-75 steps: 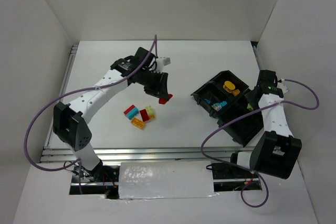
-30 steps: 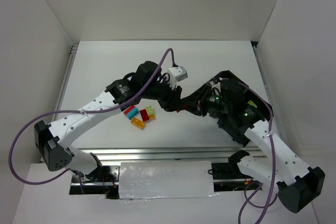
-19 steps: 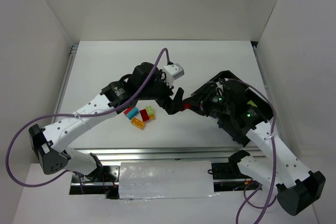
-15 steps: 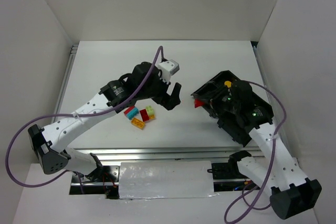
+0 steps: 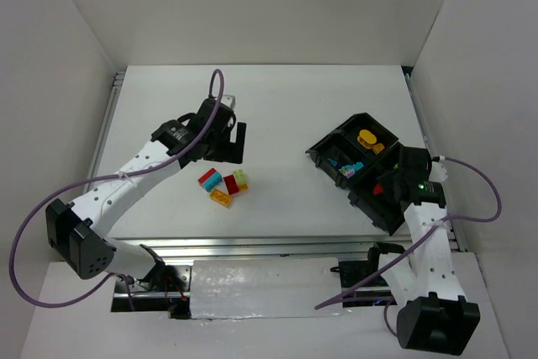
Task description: Sort the legos into containers by color
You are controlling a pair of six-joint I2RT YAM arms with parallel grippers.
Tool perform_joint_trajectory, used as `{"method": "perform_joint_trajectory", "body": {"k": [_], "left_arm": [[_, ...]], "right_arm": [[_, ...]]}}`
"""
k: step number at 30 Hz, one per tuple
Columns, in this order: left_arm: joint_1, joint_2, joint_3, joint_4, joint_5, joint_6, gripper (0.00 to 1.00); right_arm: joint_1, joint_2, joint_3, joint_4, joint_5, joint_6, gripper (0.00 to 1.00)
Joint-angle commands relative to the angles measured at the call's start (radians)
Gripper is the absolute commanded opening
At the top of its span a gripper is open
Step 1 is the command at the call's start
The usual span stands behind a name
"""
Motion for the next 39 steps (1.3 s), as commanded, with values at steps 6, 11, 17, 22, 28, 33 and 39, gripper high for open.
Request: {"method": "perform_joint_trajectory", "body": {"k": [6, 11, 17, 22, 28, 33, 39], "left_arm": [[0.063, -0.04, -0.031, -0.035, 0.112, 0.025, 0.99], [0.081, -0.054, -0.046, -0.053, 0.083, 0.009, 0.99], [0.121, -0.072, -0.078, -0.052, 0.066, -0.071, 1.0], [0.181, -0.078, -0.094, -0.084, 0.017, -0.172, 0.99], [0.272, -0.103, -0.103, -0.133, -0.021, -0.276, 1.0], [0.316, -0.14, -0.118, -0.179, -0.069, -0.326, 1.0], [0.359, -0.192, -0.141, -0.225, -0.087, -0.314, 0.99]], "right_arm": [[-0.069, 0.035, -0.018, 0.079, 0.074, -0.088, 0.52], [-0.07, 0.059, 0.032, 0.072, 0.019, -0.133, 0.98], [-0.043, 0.004, 0.112, 0.087, -0.102, -0.244, 1.0], [0.237, 0.001, 0.117, 0.199, -0.241, -0.267, 0.96], [0.734, 0.281, 0.224, 0.257, -0.084, -0.241, 0.95], [0.98, 0.686, 0.517, 0.17, 0.048, -0.249, 0.88], [1.17, 1.022, 0.825, 0.17, -0.045, -0.377, 0.71]]}}
